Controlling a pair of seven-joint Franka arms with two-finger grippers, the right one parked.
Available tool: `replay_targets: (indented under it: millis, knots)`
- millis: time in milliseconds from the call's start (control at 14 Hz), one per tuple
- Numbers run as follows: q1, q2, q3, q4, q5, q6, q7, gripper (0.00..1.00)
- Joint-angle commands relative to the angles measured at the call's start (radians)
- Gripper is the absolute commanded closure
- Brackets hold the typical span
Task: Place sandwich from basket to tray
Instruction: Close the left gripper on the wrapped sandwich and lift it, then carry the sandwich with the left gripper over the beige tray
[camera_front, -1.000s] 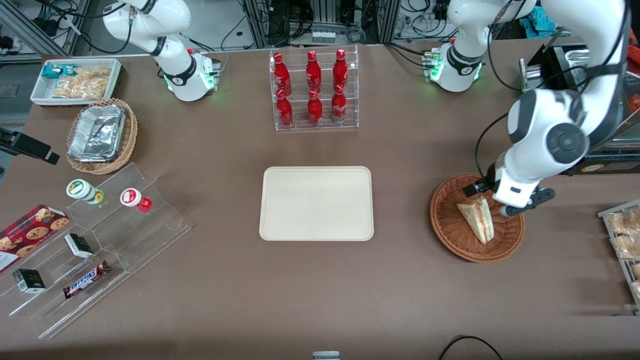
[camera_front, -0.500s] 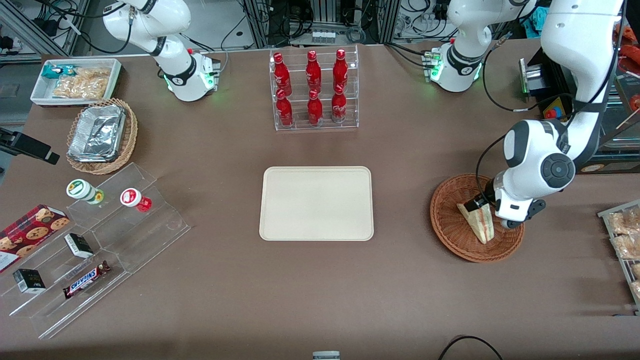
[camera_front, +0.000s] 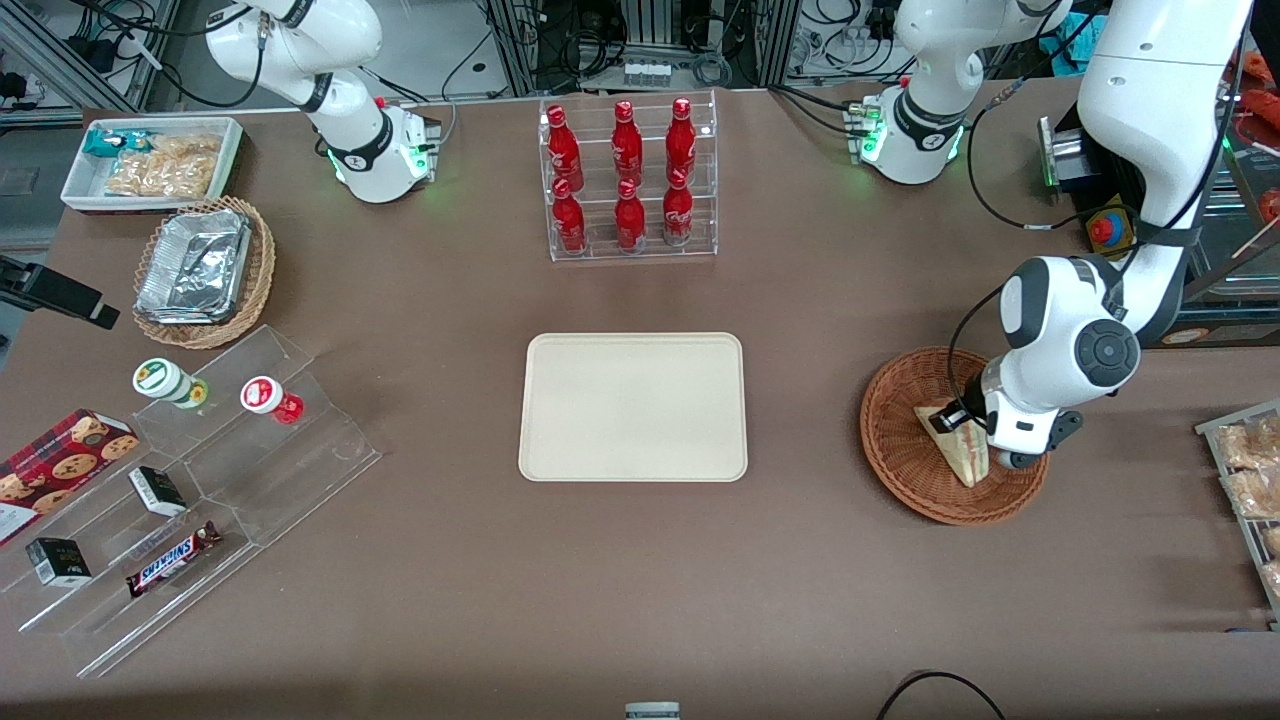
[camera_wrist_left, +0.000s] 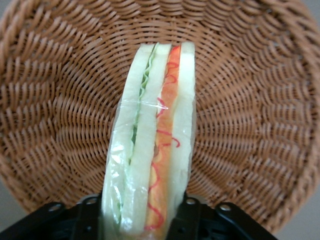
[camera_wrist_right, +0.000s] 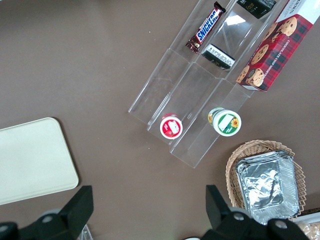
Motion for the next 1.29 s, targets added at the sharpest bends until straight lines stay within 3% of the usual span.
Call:
replay_targets:
  millis: [0,143,286,500,786,1143,1214]
  knots:
    - [-0.065,-0.029,-0.013,0.191,0.001,-0.264,-0.007,0.87]
    - [-0.201,-0.018,-0.022,0.351,-0.001,-0.467,-0.015,0.87]
    - [-0.347,0.003,-0.022,0.404,-0.002,-0.523,-0.018,0.87]
    - [-0.534,0.098,-0.022,0.437,-0.009,-0.506,-0.062,0.87]
    - [-0.729,0.293,-0.022,0.621,-0.004,-0.411,-0.289,0.87]
    - [-0.866,0.434,-0.011,0.724,0.004,-0.264,-0.414,0.85]
    - [-0.867,0.44,-0.011,0.732,0.019,-0.256,-0.414,0.8]
